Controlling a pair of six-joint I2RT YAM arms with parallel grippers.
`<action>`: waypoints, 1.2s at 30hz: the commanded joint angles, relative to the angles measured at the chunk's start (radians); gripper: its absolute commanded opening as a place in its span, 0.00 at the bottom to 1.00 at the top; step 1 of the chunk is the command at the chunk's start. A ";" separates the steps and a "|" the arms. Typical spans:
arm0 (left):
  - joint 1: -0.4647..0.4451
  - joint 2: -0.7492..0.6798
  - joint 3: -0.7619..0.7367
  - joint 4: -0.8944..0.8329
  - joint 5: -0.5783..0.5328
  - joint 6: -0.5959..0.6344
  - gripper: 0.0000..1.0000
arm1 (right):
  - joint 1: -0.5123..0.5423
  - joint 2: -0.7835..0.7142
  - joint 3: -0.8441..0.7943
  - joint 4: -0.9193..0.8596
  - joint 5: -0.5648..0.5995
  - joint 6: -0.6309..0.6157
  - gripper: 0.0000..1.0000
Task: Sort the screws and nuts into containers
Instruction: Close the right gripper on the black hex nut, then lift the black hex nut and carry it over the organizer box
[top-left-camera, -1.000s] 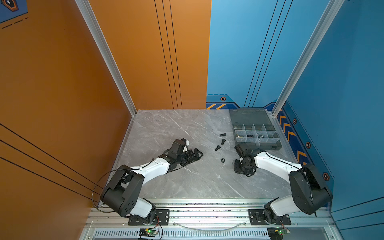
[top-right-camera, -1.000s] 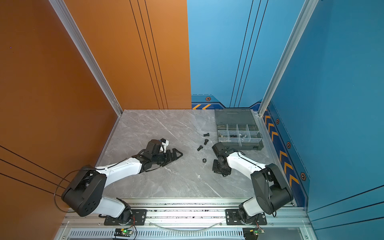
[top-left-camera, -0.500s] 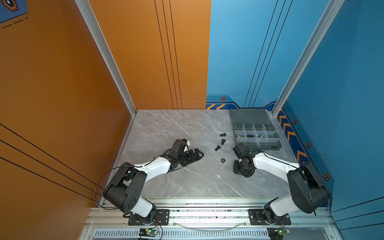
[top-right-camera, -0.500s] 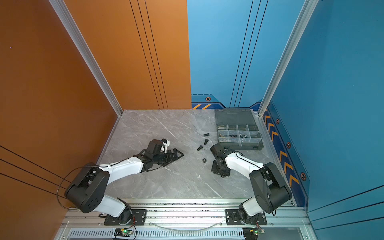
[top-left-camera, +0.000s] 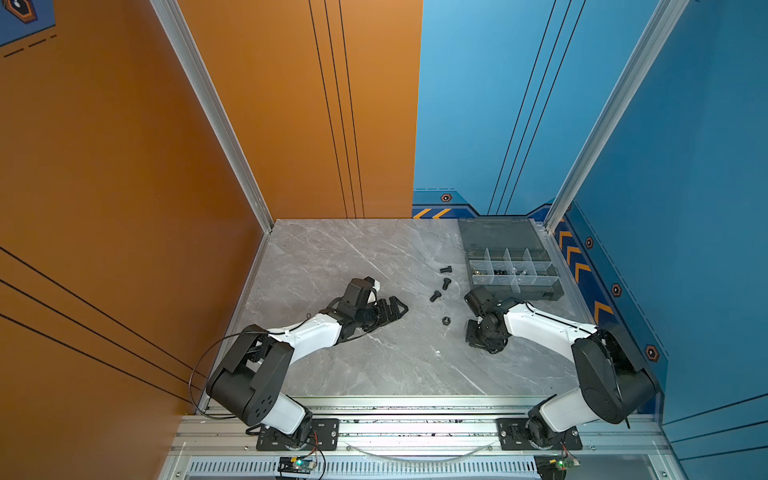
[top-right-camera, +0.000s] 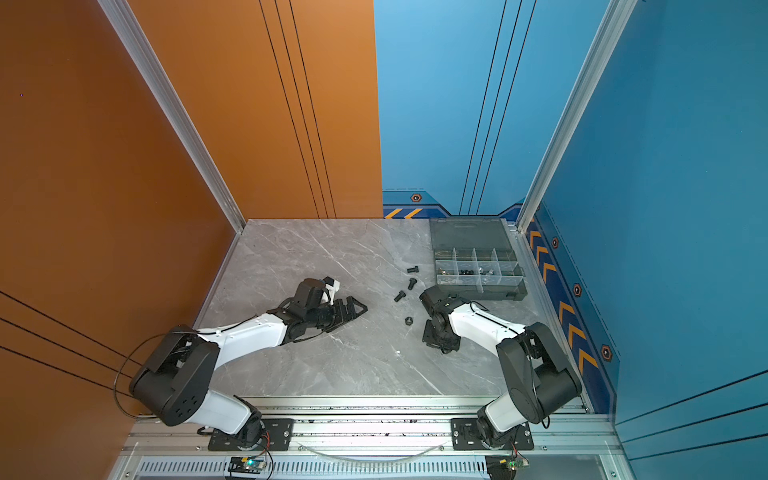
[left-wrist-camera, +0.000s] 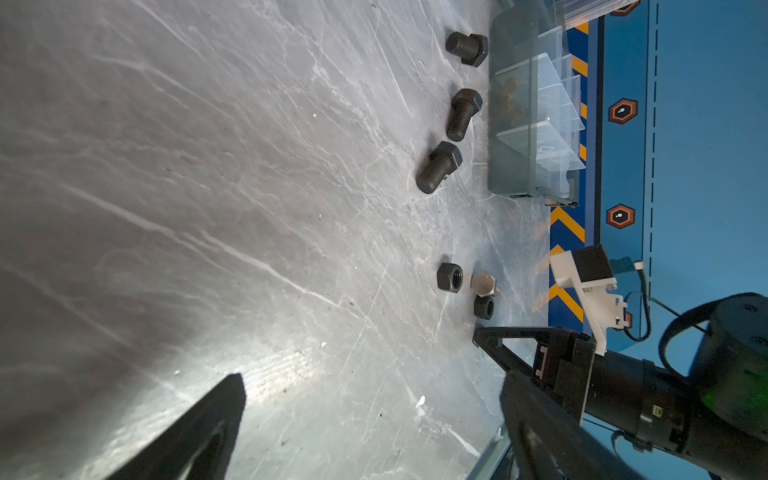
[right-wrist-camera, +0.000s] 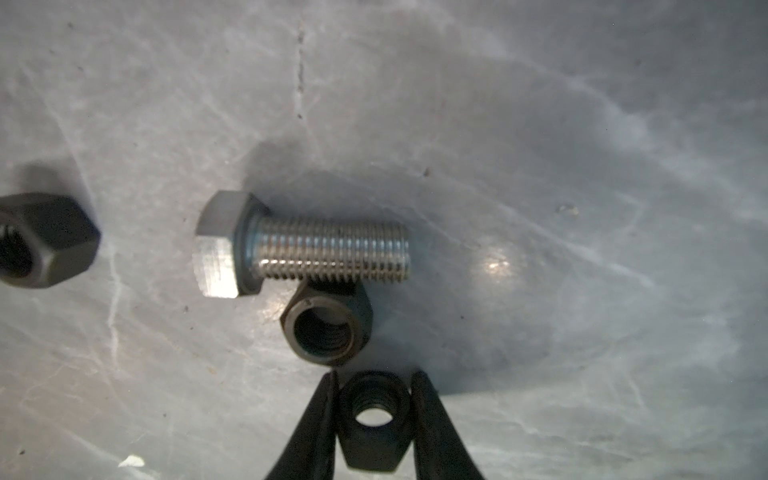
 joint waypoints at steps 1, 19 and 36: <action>0.003 -0.011 0.009 0.002 0.014 0.010 0.98 | -0.006 0.060 -0.034 0.010 0.015 -0.005 0.22; 0.004 -0.039 -0.001 -0.005 0.006 0.007 0.98 | -0.232 -0.150 0.161 -0.160 -0.114 -0.263 0.00; -0.009 -0.052 0.000 -0.006 -0.015 -0.008 0.98 | -0.788 0.254 0.742 -0.180 -0.111 -0.391 0.00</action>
